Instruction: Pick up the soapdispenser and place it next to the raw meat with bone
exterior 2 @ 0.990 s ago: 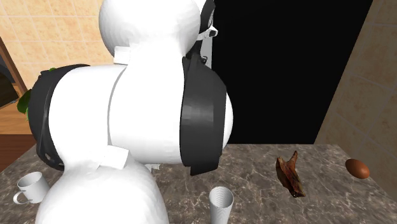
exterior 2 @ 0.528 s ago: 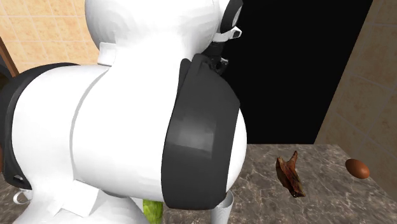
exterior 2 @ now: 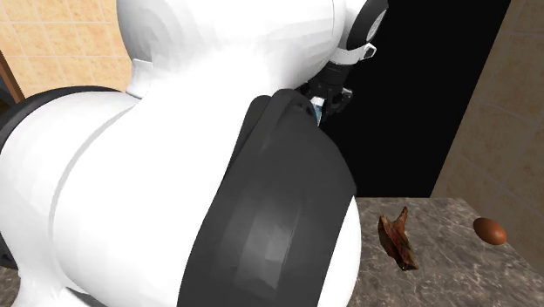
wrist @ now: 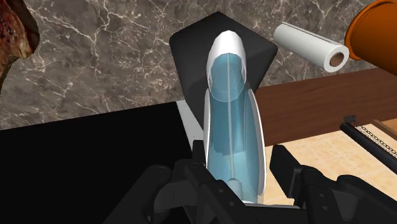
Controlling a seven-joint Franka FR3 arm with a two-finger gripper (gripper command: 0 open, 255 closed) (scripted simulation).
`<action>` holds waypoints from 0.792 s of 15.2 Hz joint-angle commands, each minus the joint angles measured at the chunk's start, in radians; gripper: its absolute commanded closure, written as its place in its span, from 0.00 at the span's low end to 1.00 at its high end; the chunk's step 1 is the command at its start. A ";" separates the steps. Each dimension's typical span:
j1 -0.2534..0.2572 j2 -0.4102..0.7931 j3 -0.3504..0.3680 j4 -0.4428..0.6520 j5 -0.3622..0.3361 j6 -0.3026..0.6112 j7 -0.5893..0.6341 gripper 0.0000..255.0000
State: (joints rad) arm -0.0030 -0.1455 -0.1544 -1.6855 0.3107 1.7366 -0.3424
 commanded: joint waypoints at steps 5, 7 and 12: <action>-0.061 -0.005 -0.091 0.015 0.010 -0.068 -0.141 1.00; -0.081 0.001 -0.122 0.027 0.014 -0.090 -0.187 1.00; -0.135 0.039 -0.201 0.081 0.029 -0.153 -0.306 1.00</action>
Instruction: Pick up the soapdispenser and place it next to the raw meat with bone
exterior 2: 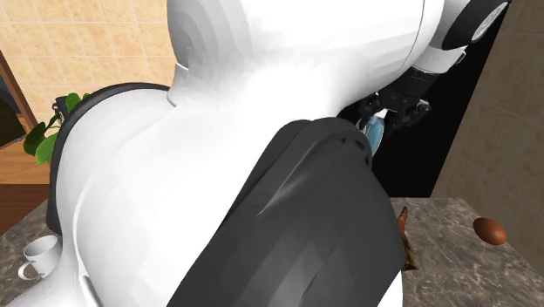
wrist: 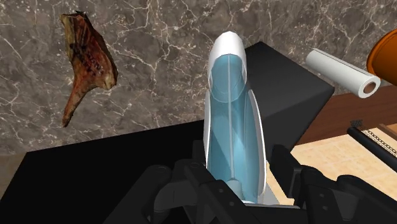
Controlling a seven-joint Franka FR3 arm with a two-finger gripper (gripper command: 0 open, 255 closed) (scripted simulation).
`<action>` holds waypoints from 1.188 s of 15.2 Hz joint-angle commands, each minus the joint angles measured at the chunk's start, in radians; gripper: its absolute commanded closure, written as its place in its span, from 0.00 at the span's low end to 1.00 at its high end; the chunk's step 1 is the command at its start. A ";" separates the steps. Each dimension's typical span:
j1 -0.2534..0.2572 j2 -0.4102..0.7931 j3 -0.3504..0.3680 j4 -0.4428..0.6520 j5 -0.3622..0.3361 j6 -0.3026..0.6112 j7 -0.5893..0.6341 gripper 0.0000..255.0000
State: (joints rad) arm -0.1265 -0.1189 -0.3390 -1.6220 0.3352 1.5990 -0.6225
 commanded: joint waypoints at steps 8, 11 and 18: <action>-0.116 0.144 -0.146 0.180 0.064 -0.139 -0.226 1.00; -0.171 0.220 -0.191 0.271 0.104 -0.198 -0.302 1.00; -0.385 0.470 -0.256 0.596 0.253 -0.380 -0.455 1.00</action>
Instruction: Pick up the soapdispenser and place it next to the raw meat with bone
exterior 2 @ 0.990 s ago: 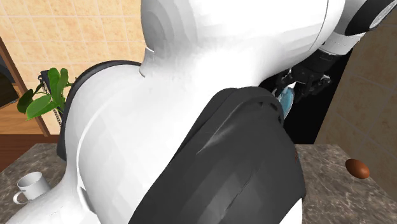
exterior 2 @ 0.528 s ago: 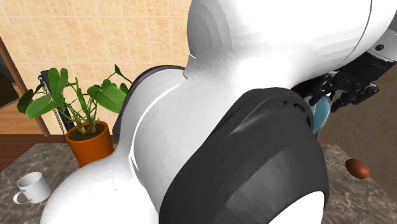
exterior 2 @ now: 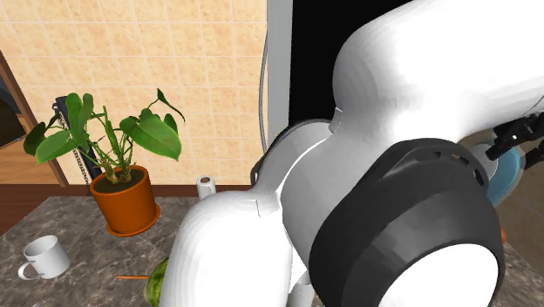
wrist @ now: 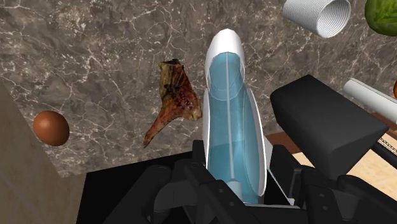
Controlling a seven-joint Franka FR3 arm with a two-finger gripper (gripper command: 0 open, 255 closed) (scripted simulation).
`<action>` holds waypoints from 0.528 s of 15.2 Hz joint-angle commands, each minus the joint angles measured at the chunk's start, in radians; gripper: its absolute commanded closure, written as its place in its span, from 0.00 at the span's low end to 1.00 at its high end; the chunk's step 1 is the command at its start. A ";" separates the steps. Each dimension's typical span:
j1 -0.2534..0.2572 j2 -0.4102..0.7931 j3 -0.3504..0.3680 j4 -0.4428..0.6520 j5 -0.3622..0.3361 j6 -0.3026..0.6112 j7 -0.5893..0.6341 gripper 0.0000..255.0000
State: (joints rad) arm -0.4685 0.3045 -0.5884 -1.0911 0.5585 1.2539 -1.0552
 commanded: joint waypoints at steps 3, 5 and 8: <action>-0.014 0.012 -0.006 -0.027 0.001 0.023 -0.038 1.00; 0.003 -0.007 -0.007 -0.080 -0.014 0.059 -0.048 1.00; 0.023 -0.031 -0.007 -0.153 -0.032 0.110 -0.061 1.00</action>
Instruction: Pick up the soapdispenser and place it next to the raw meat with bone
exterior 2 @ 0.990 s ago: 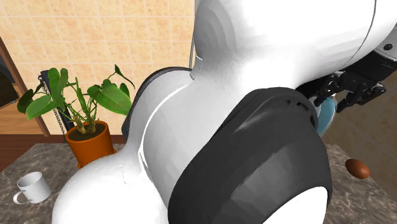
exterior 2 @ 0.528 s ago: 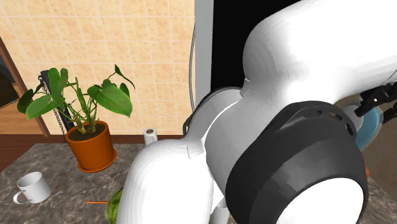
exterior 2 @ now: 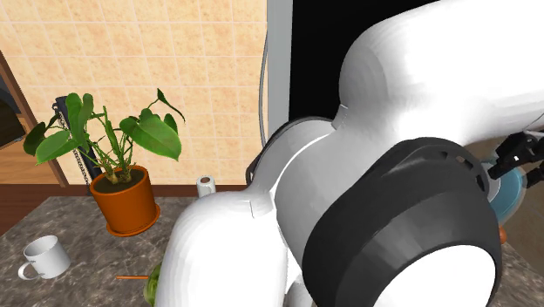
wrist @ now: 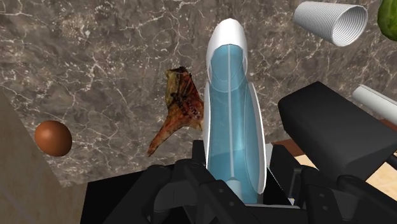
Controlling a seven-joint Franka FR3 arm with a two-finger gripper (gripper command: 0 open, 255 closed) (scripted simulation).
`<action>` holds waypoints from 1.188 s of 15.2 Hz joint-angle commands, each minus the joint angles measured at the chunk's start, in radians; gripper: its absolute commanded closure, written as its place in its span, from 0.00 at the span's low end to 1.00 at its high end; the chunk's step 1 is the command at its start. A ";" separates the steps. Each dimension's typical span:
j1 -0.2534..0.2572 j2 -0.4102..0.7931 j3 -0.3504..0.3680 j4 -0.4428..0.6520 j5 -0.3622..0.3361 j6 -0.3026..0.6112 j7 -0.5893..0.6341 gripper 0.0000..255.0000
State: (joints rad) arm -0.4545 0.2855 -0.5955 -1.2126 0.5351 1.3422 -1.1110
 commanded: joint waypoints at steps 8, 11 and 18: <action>0.046 -0.054 0.002 -0.194 -0.038 0.144 -0.037 1.00; 0.055 -0.063 0.003 -0.245 -0.043 0.186 -0.049 1.00; 0.069 -0.074 0.007 -0.351 -0.048 0.278 -0.078 1.00</action>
State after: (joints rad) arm -0.3877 0.2122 -0.5900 -1.5501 0.4871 1.6065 -1.1861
